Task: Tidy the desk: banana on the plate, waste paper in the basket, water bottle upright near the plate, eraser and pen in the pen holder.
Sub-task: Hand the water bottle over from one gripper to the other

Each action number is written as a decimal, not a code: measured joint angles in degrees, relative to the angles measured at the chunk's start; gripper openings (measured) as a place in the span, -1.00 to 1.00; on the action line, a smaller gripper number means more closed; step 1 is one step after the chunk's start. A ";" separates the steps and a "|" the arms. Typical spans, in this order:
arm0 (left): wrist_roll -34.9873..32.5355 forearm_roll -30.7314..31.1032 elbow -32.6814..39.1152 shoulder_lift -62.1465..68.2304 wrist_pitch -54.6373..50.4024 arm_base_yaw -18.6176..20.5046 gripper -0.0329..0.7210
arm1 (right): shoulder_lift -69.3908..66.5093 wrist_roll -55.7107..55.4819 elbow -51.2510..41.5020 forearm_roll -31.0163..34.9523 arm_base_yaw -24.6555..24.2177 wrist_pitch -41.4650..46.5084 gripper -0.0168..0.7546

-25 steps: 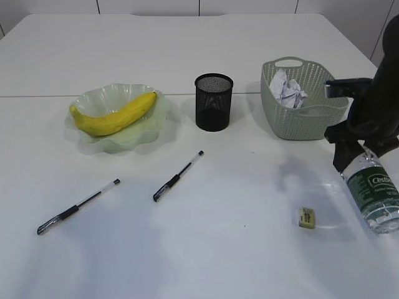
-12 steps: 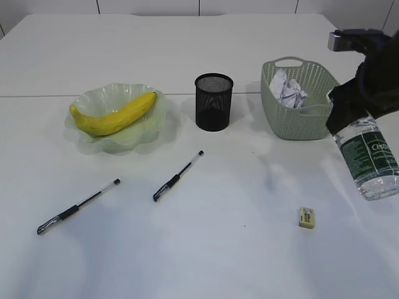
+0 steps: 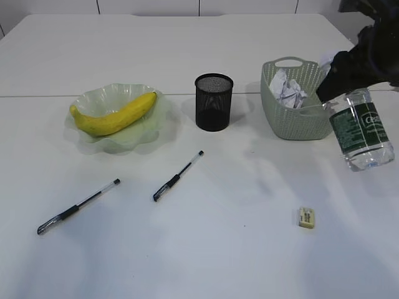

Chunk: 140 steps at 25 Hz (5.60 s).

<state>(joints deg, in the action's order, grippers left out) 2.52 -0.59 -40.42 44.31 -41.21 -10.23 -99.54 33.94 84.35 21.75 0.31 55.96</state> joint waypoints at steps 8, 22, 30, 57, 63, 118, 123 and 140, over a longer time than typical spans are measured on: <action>0.00 0.00 0.00 0.00 0.00 0.00 -0.04 | 2.18 8.52 -0.21 6.13 0.00 -2.12 0.02; 0.00 -2.05 0.00 0.00 1.06 0.05 -0.04 | 5.91 28.83 -0.21 22.87 0.00 -3.90 0.02; 0.00 -3.89 0.00 0.00 2.24 0.05 -0.04 | 6.76 39.45 -0.21 33.45 0.00 -2.98 0.02; -22.11 -27.48 0.00 0.00 5.26 0.05 -0.04 | 6.89 56.89 -0.21 55.72 3.07 8.81 0.02; -33.68 -38.73 0.00 0.36 5.84 0.05 -0.04 | 6.89 57.34 -0.21 55.80 7.12 8.99 0.02; -107.88 -99.52 0.00 18.29 -10.43 0.05 0.60 | 6.31 64.34 -0.21 66.42 27.93 4.53 0.02; -108.00 -99.66 0.00 18.29 -10.84 0.05 0.60 | 5.36 66.06 -0.21 68.29 29.39 4.07 0.02; -108.00 -100.00 0.00 18.29 -11.24 0.05 0.37 | 4.61 67.17 -0.21 69.80 30.08 4.03 0.02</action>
<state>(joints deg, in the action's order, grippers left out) -105.48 -100.59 -40.42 62.60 -52.45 -10.18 -94.94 101.11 84.14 91.55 30.39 59.99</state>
